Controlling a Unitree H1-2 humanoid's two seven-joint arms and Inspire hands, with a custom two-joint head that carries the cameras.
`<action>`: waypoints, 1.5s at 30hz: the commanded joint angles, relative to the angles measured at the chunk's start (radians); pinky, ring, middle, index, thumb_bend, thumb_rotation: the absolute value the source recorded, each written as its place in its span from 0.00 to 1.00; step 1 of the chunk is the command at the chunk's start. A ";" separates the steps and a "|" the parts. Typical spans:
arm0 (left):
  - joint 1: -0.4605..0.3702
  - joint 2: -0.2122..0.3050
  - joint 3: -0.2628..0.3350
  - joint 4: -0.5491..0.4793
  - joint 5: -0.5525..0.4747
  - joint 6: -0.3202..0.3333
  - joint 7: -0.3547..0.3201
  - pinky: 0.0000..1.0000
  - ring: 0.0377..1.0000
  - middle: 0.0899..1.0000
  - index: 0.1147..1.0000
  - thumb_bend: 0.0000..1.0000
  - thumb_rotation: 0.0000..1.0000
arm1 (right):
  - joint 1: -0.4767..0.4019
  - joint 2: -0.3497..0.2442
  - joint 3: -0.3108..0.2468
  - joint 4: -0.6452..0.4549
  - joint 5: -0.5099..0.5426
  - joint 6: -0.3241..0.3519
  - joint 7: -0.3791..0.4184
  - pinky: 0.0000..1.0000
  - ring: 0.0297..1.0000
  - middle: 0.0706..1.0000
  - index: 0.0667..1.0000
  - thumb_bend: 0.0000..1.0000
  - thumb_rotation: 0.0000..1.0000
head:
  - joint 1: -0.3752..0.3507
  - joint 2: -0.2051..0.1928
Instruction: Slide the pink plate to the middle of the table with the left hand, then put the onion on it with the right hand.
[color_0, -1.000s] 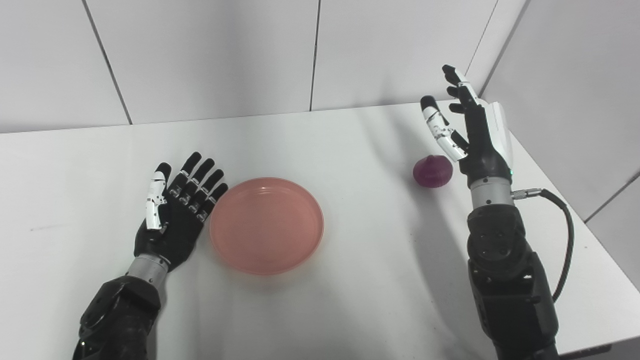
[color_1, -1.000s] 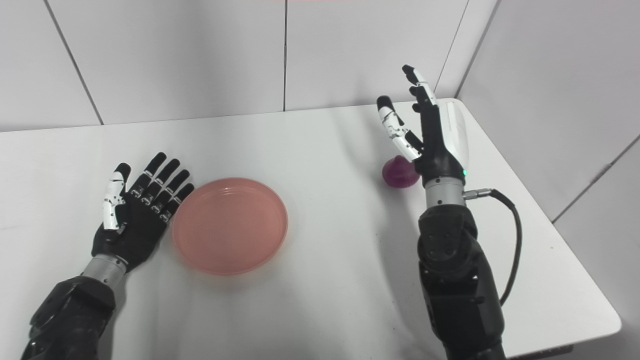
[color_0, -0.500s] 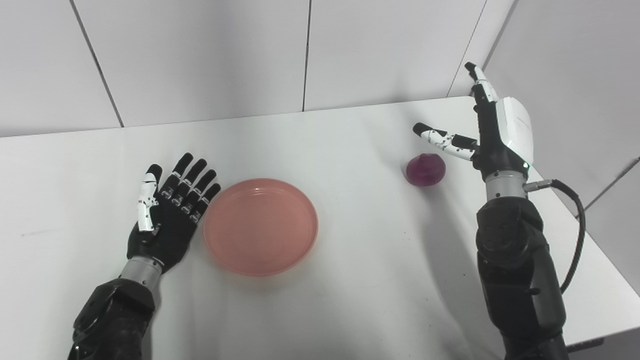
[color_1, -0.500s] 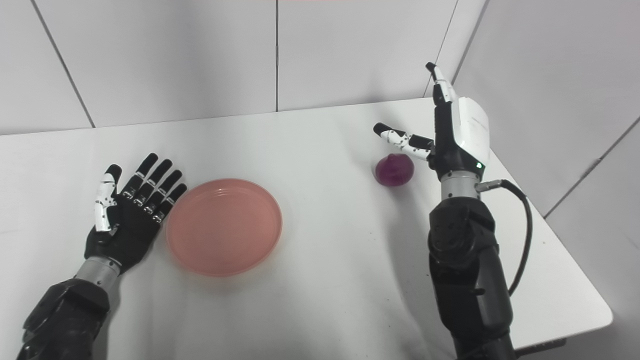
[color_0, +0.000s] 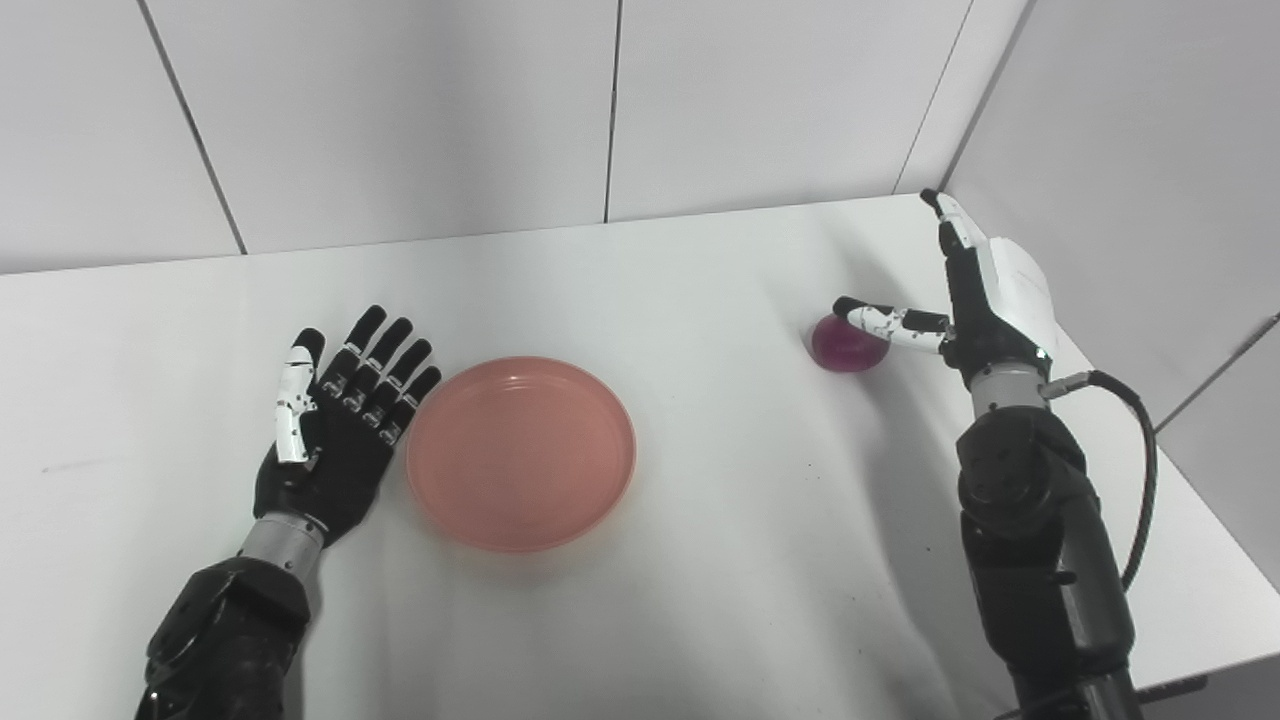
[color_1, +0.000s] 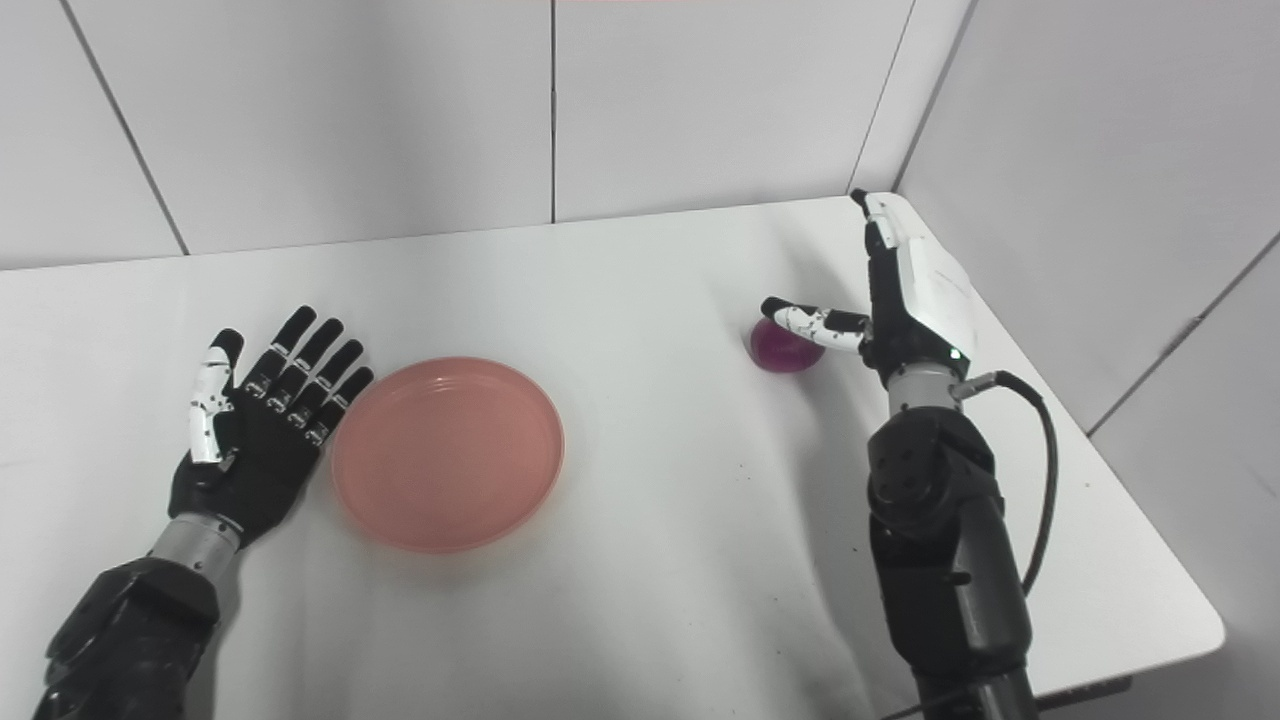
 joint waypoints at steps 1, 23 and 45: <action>0.022 0.007 -0.008 0.016 0.020 0.024 0.018 0.96 0.95 0.96 0.94 0.43 1.00 | -0.025 -0.025 -0.011 -0.004 -0.007 0.000 0.007 0.79 0.91 0.95 0.96 1.00 0.41 | 0.000 -0.001; 0.026 0.006 -0.009 0.011 0.014 0.030 0.016 0.96 0.95 0.96 0.95 0.42 1.00 | -0.039 -0.060 0.026 0.103 0.082 -0.002 0.028 0.84 0.94 0.97 0.97 1.00 0.44 | 0.006 0.003; 0.031 0.005 -0.018 -0.002 0.023 0.038 0.032 0.96 0.95 0.96 0.94 0.42 1.00 | -0.091 -0.065 0.070 0.188 0.036 0.000 0.099 0.80 0.89 0.92 0.92 1.00 0.40 | 0.011 0.009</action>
